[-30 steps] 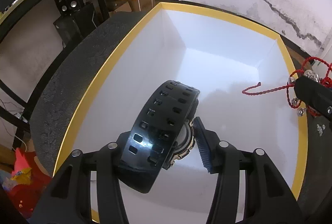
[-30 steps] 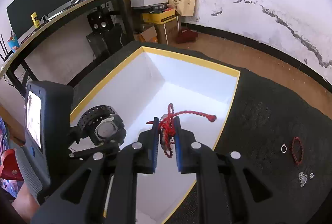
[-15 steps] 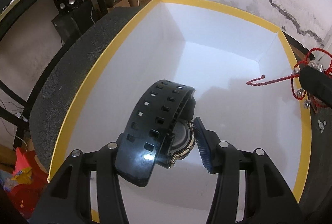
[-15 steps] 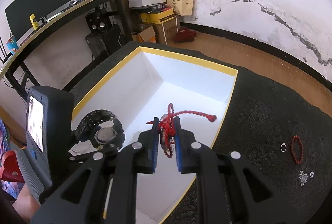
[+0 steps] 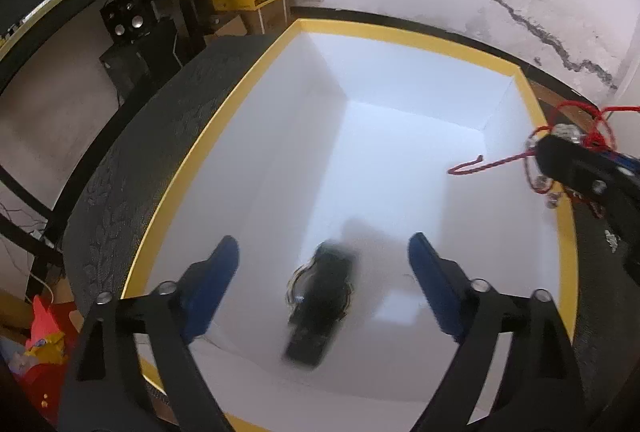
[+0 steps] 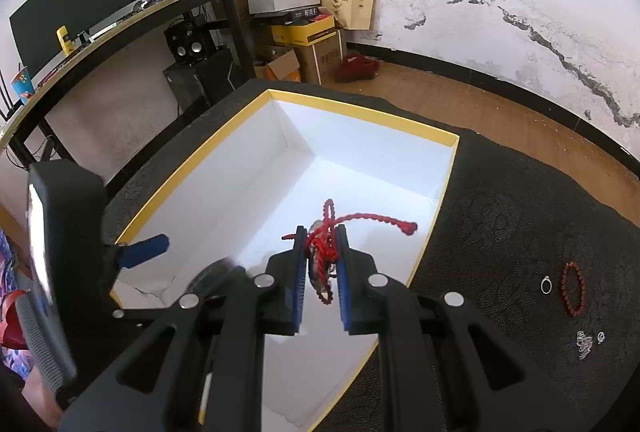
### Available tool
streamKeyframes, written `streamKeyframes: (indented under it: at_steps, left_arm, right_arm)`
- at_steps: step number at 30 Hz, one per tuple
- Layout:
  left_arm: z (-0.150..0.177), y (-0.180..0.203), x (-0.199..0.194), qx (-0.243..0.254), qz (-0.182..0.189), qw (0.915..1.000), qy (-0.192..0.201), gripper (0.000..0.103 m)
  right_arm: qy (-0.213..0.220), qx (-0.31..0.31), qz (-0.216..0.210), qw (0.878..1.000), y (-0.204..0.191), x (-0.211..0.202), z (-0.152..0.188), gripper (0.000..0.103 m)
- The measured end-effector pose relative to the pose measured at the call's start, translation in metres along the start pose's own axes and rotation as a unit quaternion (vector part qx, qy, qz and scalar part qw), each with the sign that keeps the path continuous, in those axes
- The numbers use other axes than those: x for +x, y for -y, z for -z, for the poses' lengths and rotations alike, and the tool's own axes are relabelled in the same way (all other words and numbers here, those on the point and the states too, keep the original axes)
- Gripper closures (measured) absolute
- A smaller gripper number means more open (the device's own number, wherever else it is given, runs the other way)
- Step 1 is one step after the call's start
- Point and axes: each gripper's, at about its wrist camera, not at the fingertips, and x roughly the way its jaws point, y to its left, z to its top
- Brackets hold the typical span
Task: Organize jewelry
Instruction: 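Carry the watch into the white box and open the left tool, then lower the red cord into the box and open the right tool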
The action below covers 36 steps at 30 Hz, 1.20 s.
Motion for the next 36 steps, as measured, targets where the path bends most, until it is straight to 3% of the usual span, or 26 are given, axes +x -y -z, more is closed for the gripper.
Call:
streamKeyframes:
  at_steps: [4,12,27,36]
  left_arm:
    - [0.002,-0.001,-0.009,-0.004,0.012,0.9999,0.006,0.007]
    - [0.004,0.001,-0.024,0.007,0.021,0.9996,0.019,0.006]
    - [0.001,-0.012,-0.024,-0.011,0.017,0.9996,0.018,0.006]
    - [-0.001,-0.009,-0.024,-0.008,0.020,0.9996,0.018,0.006]
  right_arm:
    - [-0.002,-0.002,0.002,1.000,0.001,0.001,0.000,0.089]
    - [-0.009,-0.012,0.009,1.000,-0.001,0.006,-0.010,0.089]
    - [-0.105,-0.022,0.017,0.994,-0.002,0.085,-0.028,0.089]
    - [-0.119,-0.031,0.029,0.992,0.001,0.100,-0.022,0.089]
